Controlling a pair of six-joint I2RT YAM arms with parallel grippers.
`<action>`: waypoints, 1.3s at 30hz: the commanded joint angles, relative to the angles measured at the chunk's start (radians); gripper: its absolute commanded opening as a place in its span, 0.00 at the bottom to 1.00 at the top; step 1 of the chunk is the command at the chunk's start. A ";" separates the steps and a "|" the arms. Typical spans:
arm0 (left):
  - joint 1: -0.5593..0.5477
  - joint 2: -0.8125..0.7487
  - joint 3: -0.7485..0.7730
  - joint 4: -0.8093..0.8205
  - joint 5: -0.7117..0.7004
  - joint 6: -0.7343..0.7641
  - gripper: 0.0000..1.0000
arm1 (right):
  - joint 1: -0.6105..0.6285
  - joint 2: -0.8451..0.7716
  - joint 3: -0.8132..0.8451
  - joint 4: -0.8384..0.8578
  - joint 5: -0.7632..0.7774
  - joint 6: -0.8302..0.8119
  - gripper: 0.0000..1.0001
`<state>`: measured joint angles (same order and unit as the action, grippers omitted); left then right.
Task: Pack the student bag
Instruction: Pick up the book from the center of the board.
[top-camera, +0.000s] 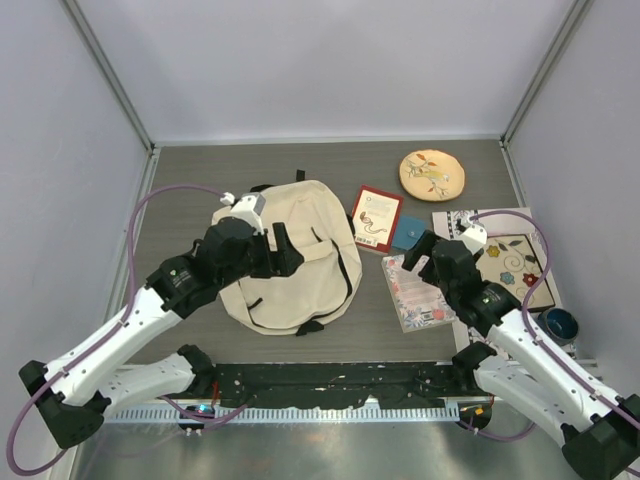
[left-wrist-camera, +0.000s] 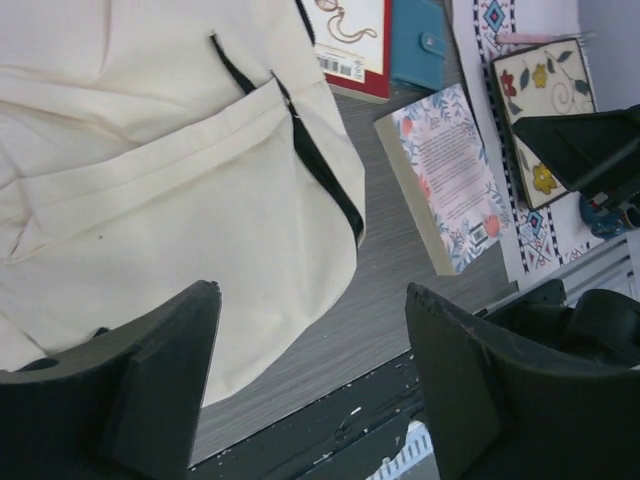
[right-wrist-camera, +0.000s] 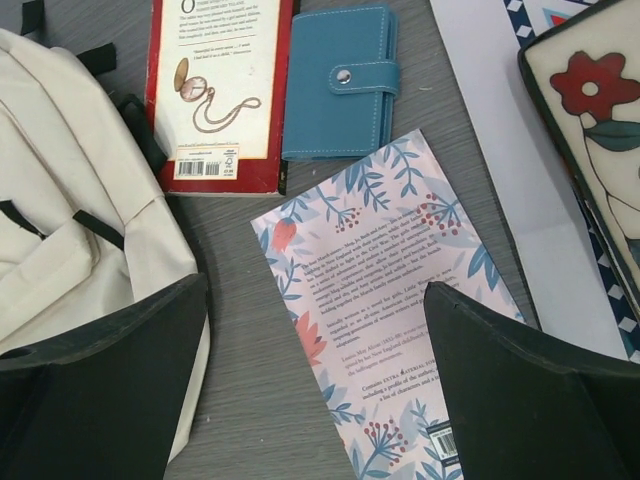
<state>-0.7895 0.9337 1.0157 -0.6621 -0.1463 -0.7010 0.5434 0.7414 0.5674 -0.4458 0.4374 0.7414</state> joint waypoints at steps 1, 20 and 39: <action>0.007 0.016 -0.029 0.183 0.092 -0.063 0.85 | -0.042 0.001 0.052 -0.048 -0.023 -0.039 0.96; -0.169 0.388 0.181 0.186 -0.050 -0.046 1.00 | -0.296 0.199 -0.009 0.008 -0.233 -0.096 0.98; -0.249 0.554 0.228 0.176 -0.150 -0.084 1.00 | -0.421 0.259 -0.165 0.163 -0.552 -0.074 0.98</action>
<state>-1.0393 1.4250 1.1912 -0.5121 -0.3340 -0.7795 0.1215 1.0210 0.4271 -0.3260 0.0223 0.6491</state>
